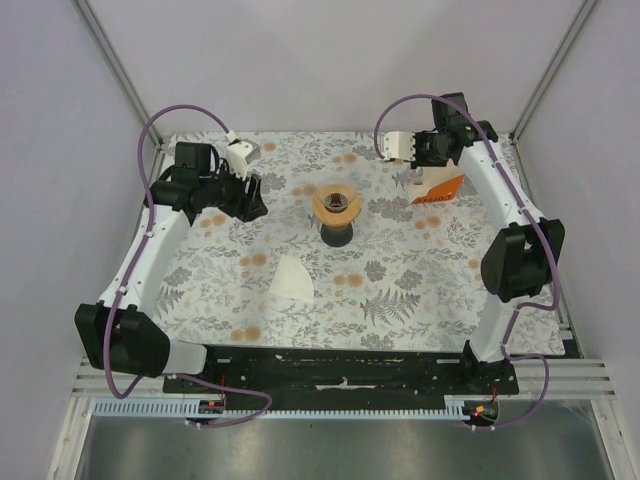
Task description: Place the coffee filter in the dripper
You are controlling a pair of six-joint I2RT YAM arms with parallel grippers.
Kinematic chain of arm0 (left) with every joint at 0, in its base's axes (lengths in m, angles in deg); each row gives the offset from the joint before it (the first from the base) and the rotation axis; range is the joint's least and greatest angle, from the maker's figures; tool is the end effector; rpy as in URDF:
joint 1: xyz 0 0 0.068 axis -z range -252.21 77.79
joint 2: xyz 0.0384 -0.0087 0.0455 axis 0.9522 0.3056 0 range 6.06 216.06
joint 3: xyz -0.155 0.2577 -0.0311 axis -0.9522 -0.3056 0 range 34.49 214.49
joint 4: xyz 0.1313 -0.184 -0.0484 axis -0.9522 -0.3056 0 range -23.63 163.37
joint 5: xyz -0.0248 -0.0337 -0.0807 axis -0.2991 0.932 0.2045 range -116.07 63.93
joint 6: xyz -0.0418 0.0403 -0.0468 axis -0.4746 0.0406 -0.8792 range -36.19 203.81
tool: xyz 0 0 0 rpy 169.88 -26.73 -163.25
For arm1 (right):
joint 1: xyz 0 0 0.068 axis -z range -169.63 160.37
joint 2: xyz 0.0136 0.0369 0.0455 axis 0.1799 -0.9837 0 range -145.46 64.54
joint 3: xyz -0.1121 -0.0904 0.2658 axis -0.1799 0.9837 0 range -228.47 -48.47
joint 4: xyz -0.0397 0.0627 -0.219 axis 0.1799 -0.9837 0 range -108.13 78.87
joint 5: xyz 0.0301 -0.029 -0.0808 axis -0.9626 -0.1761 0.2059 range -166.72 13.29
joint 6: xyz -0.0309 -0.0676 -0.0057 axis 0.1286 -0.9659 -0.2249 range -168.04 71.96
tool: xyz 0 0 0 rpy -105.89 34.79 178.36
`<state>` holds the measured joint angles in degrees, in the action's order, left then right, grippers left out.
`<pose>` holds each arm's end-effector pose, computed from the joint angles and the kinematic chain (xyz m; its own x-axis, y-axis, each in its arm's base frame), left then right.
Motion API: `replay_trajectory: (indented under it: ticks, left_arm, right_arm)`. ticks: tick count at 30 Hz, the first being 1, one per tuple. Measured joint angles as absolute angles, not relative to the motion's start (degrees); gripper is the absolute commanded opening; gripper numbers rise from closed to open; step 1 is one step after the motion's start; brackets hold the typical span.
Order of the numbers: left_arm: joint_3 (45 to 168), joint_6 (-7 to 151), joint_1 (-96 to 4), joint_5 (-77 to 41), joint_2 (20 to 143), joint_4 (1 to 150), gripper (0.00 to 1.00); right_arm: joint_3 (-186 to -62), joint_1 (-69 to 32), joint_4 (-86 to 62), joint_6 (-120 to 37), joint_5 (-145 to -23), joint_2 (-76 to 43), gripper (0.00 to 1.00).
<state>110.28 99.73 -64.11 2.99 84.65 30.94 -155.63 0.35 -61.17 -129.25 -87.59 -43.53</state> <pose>0.2605 -0.0678 0.3602 -0.5492 0.3204 -0.7718 0.6369 0.7584 -0.1384 0.4018 0.0829 0.3448 0.1676 -0.9559 -0.2411 -0.7998 0.0111 -0.6002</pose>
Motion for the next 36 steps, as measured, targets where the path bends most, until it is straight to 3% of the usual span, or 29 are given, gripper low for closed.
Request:
replay_trajectory:
  ticks: [20,28,36]
  left_arm:
    - [109.82,99.80,-64.74,3.01,85.28,31.81,0.64]
    - [109.73,99.84,-65.01,3.01,85.28,31.81,0.64]
    - [109.71,99.88,-65.14,3.03,85.28,31.83,0.64]
  right_arm:
    - [-150.14,2.25,-61.00,-134.13,-84.53,-48.80,0.02]
    - [-148.98,3.12,-58.31,-133.36,-84.27,-49.65,0.29]
    - [-148.85,3.10,-57.00,-132.64,-84.29,-49.65,0.42]
